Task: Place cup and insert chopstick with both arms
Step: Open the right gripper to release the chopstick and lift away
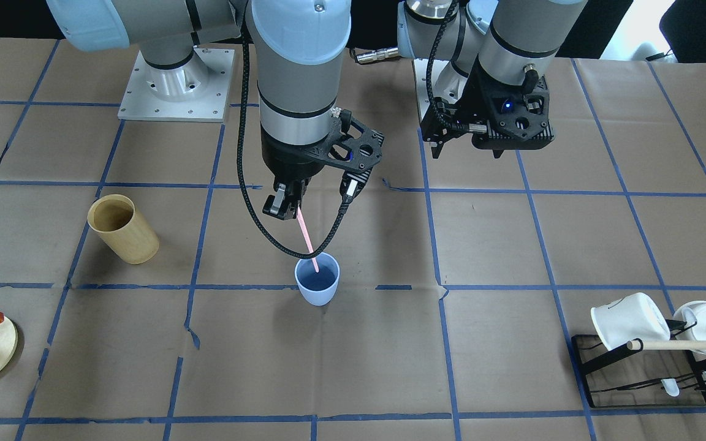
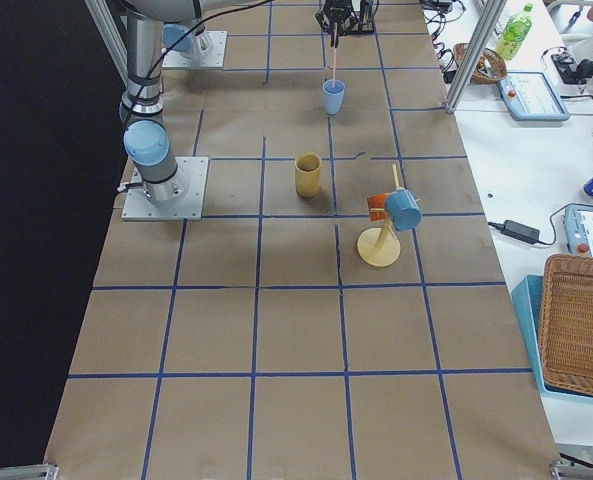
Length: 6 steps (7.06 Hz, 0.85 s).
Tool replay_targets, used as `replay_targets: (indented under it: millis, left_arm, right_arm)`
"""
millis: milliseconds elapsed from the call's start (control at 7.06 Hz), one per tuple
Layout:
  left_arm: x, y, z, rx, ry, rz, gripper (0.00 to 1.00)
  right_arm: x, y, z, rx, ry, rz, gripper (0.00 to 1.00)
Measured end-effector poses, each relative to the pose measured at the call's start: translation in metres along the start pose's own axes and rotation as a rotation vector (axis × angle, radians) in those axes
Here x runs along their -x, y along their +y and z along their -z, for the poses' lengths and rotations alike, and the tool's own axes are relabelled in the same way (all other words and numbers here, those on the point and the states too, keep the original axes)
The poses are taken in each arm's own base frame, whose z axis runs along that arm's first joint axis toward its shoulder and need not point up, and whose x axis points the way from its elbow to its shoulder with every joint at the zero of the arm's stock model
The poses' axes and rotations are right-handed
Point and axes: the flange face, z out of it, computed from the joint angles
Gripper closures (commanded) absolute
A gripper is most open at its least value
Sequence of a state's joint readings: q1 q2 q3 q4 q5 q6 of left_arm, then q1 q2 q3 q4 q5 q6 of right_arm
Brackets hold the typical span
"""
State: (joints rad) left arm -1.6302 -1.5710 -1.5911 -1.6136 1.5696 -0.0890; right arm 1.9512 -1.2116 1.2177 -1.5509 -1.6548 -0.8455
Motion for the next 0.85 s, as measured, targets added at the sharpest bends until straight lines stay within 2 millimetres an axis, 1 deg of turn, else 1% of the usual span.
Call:
replay_targets:
  millis: [142,850]
  left_arm:
    - [-0.0001,0.0001,-0.0003,0.001,0.000,0.000,0.00]
    - [-0.0017,0.0009,-0.0002,0.001,0.001,-0.003,0.00]
  right_arm:
    - [0.0001,-0.0007,-0.0015,-0.001,-0.005,0.000,0.01]
    - [-0.0009,-0.0009,-0.0004,-0.007,-0.007,0.004,0.00]
